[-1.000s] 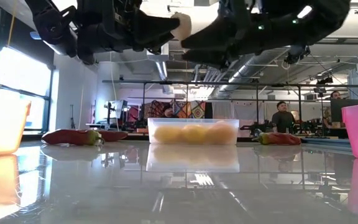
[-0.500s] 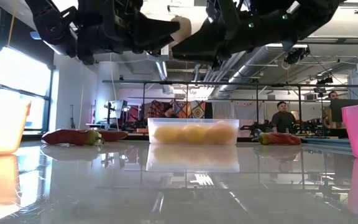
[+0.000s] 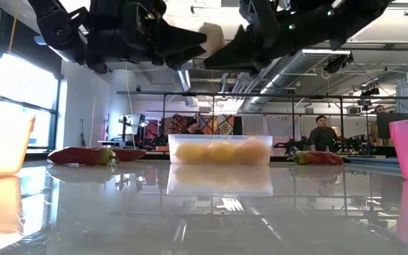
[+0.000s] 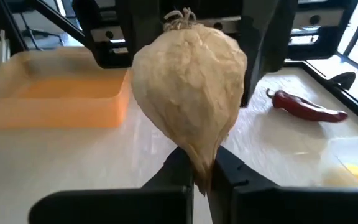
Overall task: Sort produce into baskets
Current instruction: Put the garlic into the pink bin
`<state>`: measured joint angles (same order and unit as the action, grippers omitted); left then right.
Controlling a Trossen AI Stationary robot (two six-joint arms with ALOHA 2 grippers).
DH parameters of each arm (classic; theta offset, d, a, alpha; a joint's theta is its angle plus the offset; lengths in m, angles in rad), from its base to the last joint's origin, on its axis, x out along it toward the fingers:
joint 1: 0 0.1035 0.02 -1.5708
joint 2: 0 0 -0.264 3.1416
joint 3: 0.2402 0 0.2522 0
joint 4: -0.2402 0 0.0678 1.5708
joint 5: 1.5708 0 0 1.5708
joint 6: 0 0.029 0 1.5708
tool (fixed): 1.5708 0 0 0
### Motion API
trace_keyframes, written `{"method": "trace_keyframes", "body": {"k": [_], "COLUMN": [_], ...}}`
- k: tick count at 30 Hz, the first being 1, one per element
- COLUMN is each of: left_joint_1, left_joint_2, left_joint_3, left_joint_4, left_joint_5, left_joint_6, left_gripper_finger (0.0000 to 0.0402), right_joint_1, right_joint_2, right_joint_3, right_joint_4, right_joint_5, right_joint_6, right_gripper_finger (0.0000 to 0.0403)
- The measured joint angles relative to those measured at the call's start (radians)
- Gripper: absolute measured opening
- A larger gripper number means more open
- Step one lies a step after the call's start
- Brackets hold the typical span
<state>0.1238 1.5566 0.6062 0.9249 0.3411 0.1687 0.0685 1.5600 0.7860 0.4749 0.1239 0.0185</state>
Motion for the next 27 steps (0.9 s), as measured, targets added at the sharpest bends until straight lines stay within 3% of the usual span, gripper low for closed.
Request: {"method": "trace_keyframes", "body": {"k": [5, 13, 21, 27], "left_joint_1": [0.000, 0.000, 0.000, 0.000], "left_joint_2": [0.000, 0.000, 0.000, 0.000], "left_joint_3": [-0.001, -0.001, -0.001, -0.001], "left_joint_4": [-0.004, -0.019, -0.120, -0.120], "left_joint_5": [-0.024, -0.025, -0.028, -0.029], "left_joint_6": [-0.007, 0.016, 0.018, 0.043], "left_gripper_finger": [0.0207, 0.0215, 0.0216, 0.0216], "right_joint_1": [0.022, 0.108, 0.277, 0.471], "right_joint_2": [-0.096, -0.265, -0.393, -0.430], "right_joint_3": [0.000, 0.000, -0.001, -0.001], "right_joint_4": [-0.207, -0.581, -1.110, -1.291], "right_joint_5": [0.113, 0.210, 0.158, 0.036], "right_joint_6": [0.004, 0.153, 0.683, 1.114], "right_gripper_finger": [0.0006, 0.0003, 0.0002, 0.0001]}}
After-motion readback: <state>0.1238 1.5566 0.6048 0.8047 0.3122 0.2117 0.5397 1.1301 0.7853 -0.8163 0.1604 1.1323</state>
